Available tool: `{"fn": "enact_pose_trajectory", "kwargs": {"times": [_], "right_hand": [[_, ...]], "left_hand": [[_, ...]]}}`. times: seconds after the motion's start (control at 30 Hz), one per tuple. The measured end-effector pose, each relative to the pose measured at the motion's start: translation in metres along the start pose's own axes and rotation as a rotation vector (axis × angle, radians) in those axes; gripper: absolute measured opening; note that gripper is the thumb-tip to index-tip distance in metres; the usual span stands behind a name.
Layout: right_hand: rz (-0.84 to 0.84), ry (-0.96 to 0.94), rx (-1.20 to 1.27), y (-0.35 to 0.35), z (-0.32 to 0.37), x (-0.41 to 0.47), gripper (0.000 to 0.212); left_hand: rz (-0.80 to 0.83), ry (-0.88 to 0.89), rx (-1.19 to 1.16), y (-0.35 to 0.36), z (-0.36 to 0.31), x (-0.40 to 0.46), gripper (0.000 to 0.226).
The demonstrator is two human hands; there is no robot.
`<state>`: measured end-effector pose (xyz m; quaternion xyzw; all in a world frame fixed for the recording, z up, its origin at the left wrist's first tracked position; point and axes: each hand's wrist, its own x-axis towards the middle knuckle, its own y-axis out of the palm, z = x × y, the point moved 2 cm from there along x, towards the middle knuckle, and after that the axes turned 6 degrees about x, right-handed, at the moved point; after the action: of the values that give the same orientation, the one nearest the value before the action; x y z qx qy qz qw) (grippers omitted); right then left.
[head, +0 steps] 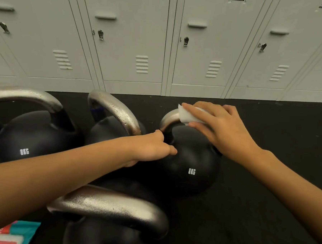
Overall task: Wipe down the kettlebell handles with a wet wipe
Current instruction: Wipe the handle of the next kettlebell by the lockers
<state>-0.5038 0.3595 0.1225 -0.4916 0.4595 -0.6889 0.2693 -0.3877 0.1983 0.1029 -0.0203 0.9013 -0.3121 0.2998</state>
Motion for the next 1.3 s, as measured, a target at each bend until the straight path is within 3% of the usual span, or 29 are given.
{"fn": "enact_pose_trajectory", "kwargs": {"times": [0.1,0.27,0.4,0.5,0.67,0.77,0.97,1.3], "right_hand": [[-0.133,-0.029,0.100,0.004,-0.020,-0.020,0.046],[-0.295,0.048,0.311,0.009,-0.040,-0.045,0.050],[-0.307,-0.027,0.139,0.007,-0.030,-0.032,0.045],[-0.189,-0.070,-0.004,0.005,-0.014,-0.011,0.047],[0.231,0.065,-0.008,-0.011,0.019,0.037,0.045],[0.419,0.041,-0.092,-0.006,0.031,0.066,0.046],[0.636,0.211,0.022,0.003,0.036,0.092,0.047],[0.769,0.502,0.475,-0.025,-0.016,0.066,0.052]], "left_hand": [[-0.005,0.005,-0.015,0.001,0.002,0.004,0.071],[-0.013,0.020,0.006,0.002,0.003,0.001,0.075],[-0.028,0.011,-0.007,0.001,0.000,0.001,0.058],[-0.023,0.009,-0.015,0.001,-0.002,0.000,0.053],[-0.028,0.006,-0.002,0.001,-0.005,-0.002,0.053],[-0.036,0.004,0.003,0.002,-0.007,-0.004,0.046],[-0.016,0.010,-0.013,0.001,-0.007,-0.006,0.038],[-0.009,0.027,-0.022,0.000,-0.006,-0.005,0.038]]}}
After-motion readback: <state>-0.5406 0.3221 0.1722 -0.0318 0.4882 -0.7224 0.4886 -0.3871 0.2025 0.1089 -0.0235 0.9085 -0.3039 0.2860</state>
